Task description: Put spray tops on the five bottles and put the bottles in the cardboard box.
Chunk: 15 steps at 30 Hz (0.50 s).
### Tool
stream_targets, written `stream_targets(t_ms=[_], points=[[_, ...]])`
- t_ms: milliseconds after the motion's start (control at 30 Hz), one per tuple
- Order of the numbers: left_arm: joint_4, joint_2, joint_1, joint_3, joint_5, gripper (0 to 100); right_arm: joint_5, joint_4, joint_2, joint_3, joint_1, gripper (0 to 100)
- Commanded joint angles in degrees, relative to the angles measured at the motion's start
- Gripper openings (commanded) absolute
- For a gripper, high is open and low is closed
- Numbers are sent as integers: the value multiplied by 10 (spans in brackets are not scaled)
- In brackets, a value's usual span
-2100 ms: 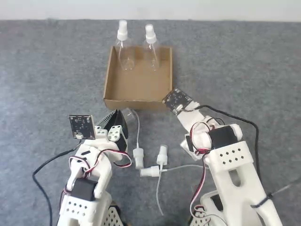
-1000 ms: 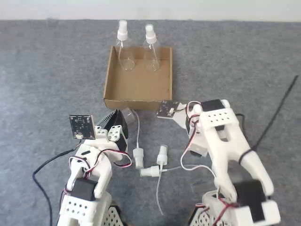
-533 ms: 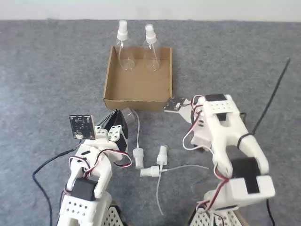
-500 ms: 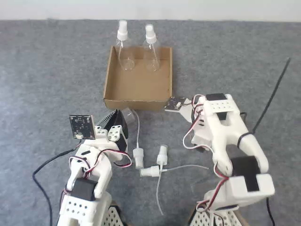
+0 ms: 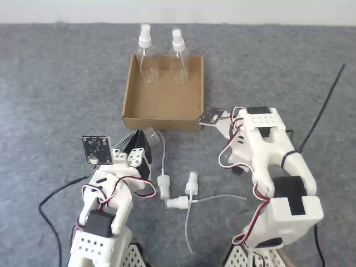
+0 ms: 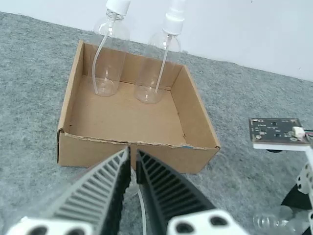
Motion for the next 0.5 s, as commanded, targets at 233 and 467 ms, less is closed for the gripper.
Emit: stream_targets(t_ms=[233,467], points=[[-17,-8,-1,-7,-7,11,-125,-6,-10,-49,2,84],[-17,-8,-1,-7,-7,11,-146,-6,-4,-48,-7,201]])
